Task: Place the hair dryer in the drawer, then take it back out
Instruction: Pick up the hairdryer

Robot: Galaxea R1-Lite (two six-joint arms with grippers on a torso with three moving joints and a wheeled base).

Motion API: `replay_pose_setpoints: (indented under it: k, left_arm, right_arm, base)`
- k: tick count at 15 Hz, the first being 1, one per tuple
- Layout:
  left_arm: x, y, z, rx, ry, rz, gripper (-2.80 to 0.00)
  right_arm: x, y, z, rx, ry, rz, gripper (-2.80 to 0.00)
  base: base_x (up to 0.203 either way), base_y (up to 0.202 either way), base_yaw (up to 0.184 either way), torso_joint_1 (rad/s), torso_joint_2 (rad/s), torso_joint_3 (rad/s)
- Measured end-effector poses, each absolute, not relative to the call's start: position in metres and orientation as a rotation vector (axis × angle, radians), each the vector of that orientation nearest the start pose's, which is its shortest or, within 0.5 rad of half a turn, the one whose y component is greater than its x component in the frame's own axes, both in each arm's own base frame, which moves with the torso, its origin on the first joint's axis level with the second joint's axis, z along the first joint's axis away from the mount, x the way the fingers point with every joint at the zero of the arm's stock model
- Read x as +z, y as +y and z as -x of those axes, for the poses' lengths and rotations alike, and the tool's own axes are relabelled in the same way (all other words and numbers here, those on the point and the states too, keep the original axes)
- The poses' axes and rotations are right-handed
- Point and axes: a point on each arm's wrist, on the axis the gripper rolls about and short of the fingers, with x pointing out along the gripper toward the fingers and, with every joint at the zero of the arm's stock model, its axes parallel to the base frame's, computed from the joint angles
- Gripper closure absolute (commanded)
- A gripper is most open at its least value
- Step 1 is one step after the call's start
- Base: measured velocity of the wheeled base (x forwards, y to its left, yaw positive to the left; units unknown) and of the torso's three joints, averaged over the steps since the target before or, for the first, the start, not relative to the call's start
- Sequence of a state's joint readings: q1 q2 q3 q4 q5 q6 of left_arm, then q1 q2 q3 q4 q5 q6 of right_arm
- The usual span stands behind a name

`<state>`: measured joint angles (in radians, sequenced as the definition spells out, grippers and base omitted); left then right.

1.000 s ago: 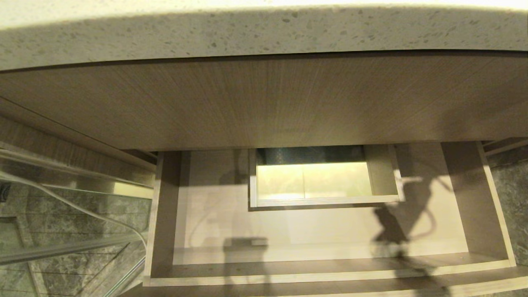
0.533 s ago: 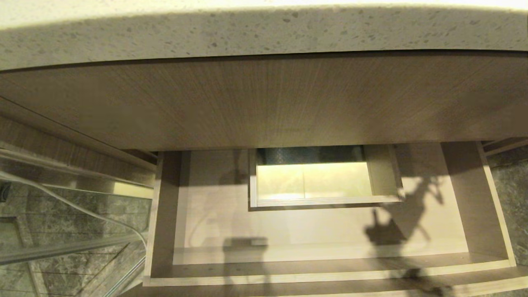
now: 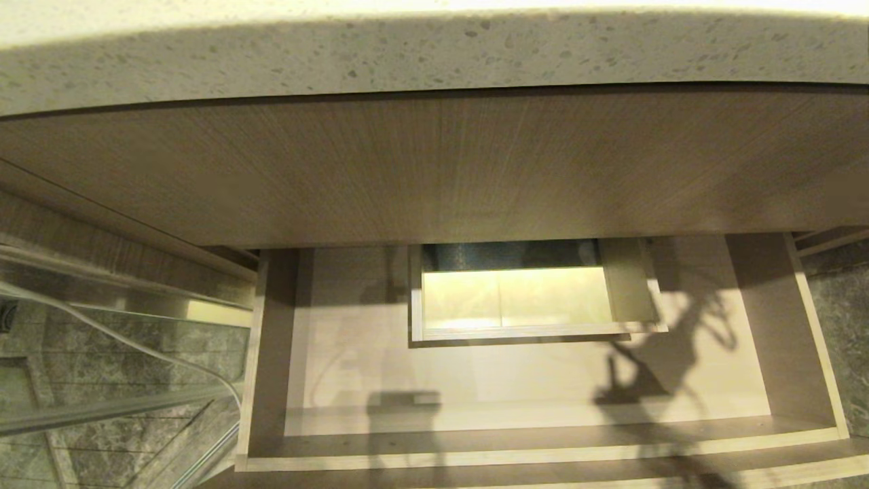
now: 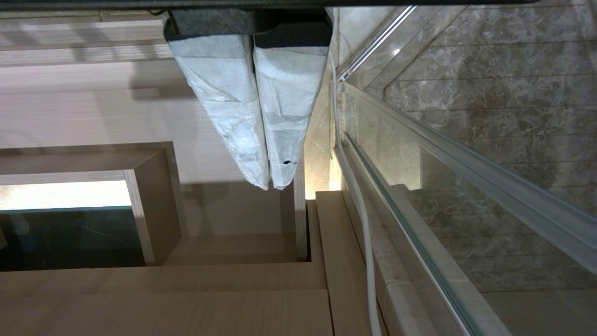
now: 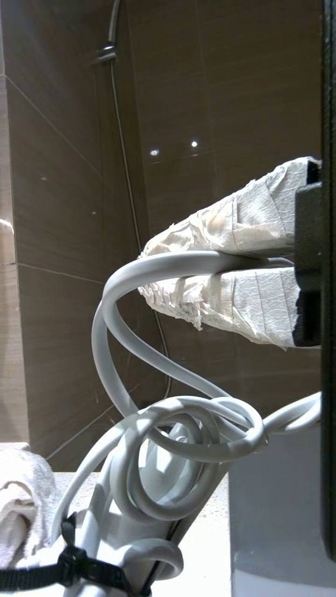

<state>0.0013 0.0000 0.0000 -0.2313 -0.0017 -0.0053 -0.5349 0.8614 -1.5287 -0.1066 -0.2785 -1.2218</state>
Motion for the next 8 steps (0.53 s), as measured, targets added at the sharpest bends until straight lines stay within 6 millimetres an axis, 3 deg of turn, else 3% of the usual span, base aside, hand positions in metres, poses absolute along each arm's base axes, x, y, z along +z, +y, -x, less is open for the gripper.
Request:
replay_pose_setpoints:
  k: [8]
  left_arm:
    - [0.099, 0.0, 0.026, -0.001, -0.231, 0.005, 0.0]
  right_arm:
    - [0.464, 0.021, 0.045, -1.115, -0.379, 1.104, 0.0]
  base:
    - [0.0, 0.0, 0.0, 0.0, 0.0, 0.0]
